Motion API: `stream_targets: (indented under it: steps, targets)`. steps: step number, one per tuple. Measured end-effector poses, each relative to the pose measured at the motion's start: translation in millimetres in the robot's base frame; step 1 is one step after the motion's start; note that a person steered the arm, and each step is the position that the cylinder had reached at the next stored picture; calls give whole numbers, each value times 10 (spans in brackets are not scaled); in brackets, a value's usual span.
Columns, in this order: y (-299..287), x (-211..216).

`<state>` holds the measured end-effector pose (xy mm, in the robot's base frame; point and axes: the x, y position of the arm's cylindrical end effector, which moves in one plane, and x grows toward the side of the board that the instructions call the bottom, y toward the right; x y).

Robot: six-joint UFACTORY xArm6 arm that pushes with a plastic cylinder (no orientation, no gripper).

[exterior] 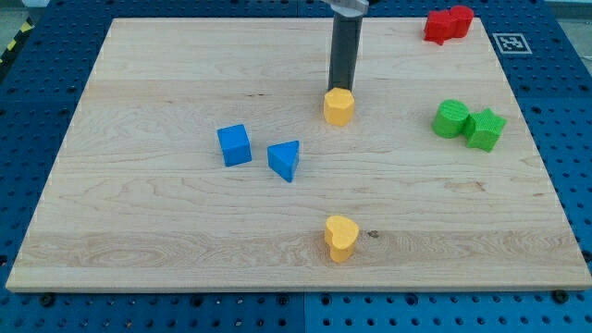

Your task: Move the yellow hexagon closer to yellow heart

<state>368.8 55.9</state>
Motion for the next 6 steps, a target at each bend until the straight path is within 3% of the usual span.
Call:
stream_targets:
  steps: [4, 6]
  targets:
    - [-39, 795]
    - [-193, 874]
